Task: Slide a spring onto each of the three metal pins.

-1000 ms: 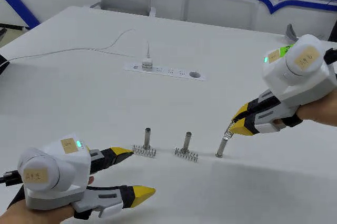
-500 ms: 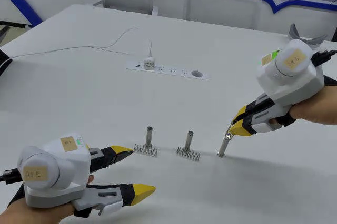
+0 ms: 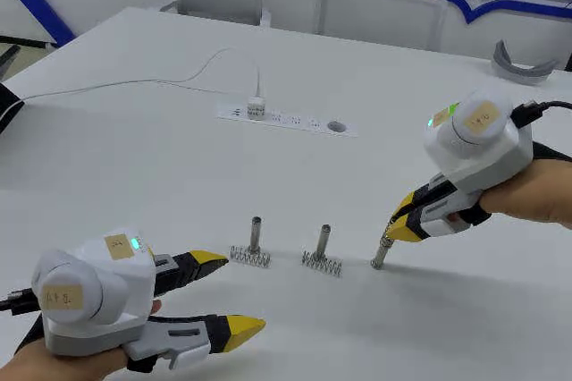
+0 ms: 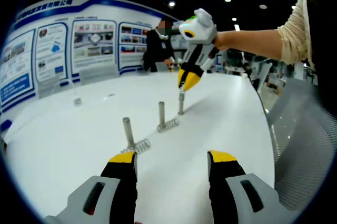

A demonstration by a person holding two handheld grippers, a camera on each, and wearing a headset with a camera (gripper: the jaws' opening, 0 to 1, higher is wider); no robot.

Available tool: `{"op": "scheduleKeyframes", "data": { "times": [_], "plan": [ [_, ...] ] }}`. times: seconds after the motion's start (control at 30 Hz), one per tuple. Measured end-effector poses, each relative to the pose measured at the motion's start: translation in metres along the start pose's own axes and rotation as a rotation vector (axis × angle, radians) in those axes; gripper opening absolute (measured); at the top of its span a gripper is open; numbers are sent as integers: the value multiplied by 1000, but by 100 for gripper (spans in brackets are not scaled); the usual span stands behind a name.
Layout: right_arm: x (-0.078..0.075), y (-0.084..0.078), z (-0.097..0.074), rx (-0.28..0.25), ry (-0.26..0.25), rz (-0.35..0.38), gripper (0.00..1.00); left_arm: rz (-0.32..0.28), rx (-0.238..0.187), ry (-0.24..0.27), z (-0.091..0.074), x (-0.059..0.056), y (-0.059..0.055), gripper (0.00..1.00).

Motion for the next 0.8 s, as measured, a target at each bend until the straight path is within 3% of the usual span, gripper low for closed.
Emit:
{"op": "scheduleKeyframes", "data": {
  "times": [0.7, 0.8],
  "plan": [
    [5, -20, 30, 51, 27, 29, 12, -4, 1, 2, -1, -1, 0, 54],
    [3, -19, 31, 40, 27, 40, 12, -6, 0, 4, -1, 0, 0, 54]
  ]
}}
Point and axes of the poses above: the centre of the closed fingertips' face, and the gripper's own axes: z roughly forward along the fingers, x roughly to its left, y roughly out of its top, the point moved 1 cm from there along -z, roughly backward along the fingers, and after that the axes turned 6 degrees about -x, right-handed, at the moved point
